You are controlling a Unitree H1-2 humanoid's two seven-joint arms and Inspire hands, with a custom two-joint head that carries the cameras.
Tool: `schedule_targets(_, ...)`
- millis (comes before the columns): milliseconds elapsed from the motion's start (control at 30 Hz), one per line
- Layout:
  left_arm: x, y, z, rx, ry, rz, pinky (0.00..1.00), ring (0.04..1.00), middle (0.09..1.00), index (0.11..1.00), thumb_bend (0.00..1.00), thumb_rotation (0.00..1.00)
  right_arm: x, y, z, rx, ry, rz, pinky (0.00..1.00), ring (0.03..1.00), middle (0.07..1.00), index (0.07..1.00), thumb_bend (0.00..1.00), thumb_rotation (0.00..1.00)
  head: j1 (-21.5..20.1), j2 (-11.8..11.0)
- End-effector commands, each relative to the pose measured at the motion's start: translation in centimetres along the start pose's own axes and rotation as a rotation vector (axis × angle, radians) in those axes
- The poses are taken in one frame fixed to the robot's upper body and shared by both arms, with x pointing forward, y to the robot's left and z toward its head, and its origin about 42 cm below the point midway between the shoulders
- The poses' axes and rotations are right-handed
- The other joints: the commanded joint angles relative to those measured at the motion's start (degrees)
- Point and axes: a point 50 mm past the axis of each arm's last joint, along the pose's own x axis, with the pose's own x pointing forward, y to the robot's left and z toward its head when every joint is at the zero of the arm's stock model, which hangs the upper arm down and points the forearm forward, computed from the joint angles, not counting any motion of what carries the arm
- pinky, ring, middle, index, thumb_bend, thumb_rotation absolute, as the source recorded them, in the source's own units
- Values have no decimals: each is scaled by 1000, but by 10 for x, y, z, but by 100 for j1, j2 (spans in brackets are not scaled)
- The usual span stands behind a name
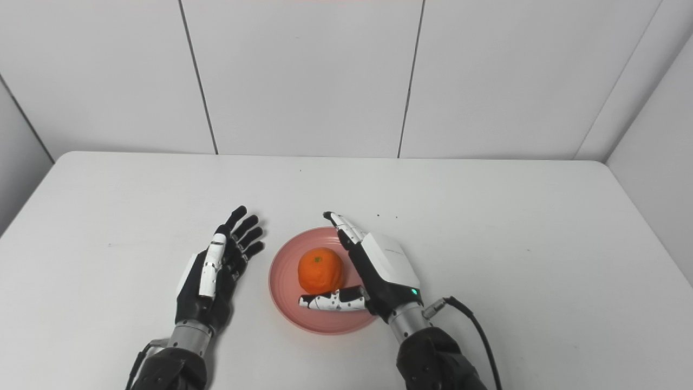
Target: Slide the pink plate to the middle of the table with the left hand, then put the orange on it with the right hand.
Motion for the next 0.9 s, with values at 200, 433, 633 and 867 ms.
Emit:
schedule_targets(200,0,-2,9,-12,-25,-7,887,900,906,895,381,1000,-15,-35,17,194,-93,-312,840,912,937,941,978,616,-20,-2)
schedule_targets(433,0,-3,11,-2,-27,-5,879,897,907,894,389,1000,-33,-36,13,240,-5,-393,850,909,933,939,863,988,-45,-9)
schedule_targets(633,-3,-5,15,7,-18,-5,895,911,923,912,392,1000,-43,-30,-4,383,35,-407,860,938,963,962,759,1000,-70,-39)
schedule_targets(867,-6,-8,17,26,-7,-15,963,968,987,983,402,1000,-46,-17,-20,662,84,-386,983,994,999,997,541,1000,-48,-91)
